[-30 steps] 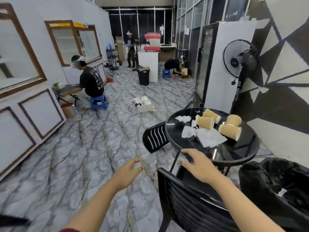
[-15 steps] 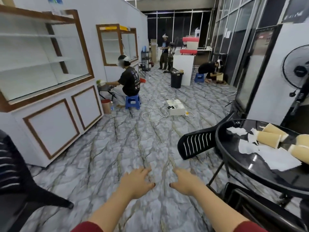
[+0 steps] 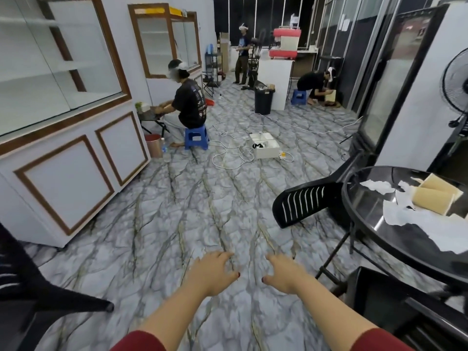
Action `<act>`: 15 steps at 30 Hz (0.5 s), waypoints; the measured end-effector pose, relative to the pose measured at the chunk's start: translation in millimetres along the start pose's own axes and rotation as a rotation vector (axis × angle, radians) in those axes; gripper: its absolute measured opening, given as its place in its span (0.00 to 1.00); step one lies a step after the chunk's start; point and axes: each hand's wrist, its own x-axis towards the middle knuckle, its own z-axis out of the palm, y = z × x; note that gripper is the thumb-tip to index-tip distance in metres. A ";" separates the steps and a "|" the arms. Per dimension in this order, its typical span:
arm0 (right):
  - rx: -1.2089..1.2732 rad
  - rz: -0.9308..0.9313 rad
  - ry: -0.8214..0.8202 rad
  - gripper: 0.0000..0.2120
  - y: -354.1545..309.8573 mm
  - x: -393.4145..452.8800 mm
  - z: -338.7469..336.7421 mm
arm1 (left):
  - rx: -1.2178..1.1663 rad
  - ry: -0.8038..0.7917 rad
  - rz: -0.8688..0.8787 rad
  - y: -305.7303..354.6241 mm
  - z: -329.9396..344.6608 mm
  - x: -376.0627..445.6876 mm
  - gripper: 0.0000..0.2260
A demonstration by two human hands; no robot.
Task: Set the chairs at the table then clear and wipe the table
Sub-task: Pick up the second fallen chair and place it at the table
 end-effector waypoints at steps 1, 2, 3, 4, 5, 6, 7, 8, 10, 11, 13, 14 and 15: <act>0.014 0.003 -0.001 0.33 1.1 7.7 -2.3 | -0.010 0.003 -0.002 -2.5 -0.6 7.3 0.29; 0.034 0.004 -0.001 0.33 2.5 16.3 -5.1 | -0.020 0.005 0.000 -4.7 -1.4 16.2 0.29; 0.059 0.001 0.002 0.33 3.9 25.3 -8.4 | -0.031 0.006 0.001 -6.7 -2.7 26.0 0.28; 0.080 -0.006 0.006 0.32 5.6 34.6 -12.2 | -0.046 0.008 -0.001 -8.2 -4.8 36.5 0.28; 0.099 -0.011 0.010 0.32 7.9 44.8 -16.0 | -0.059 0.008 -0.006 -9.4 -7.6 48.0 0.28; 0.112 -0.012 0.010 0.31 11.1 55.5 -20.0 | -0.067 0.008 -0.011 -10.0 -11.0 60.7 0.27; 0.124 -0.011 0.004 0.32 15.0 66.4 -24.6 | -0.072 0.003 -0.019 -10.6 -14.2 74.4 0.27; 0.134 -0.008 -0.004 0.32 19.0 77.7 -30.0 | -0.080 -0.005 -0.026 -11.0 -17.9 88.7 0.26; 0.154 -0.005 -0.014 0.32 25.3 96.9 -40.7 | -0.124 -0.015 -0.046 -10.6 -25.5 112.2 0.25; 0.170 -0.005 -0.017 0.31 28.7 108.6 -47.3 | -0.153 -0.016 -0.058 -9.6 -30.6 125.4 0.24; 0.187 -0.009 -0.021 0.32 34.4 131.5 -60.1 | -0.198 -0.017 -0.077 -7.1 -40.7 151.1 0.23; 0.179 -0.012 -0.020 0.32 37.8 143.3 -66.7 | -0.208 -0.015 -0.080 -5.8 -44.9 164.3 0.23; 0.168 -0.014 -0.016 0.32 41.4 154.9 -73.0 | -0.212 -0.015 -0.083 -4.8 -48.5 177.0 0.23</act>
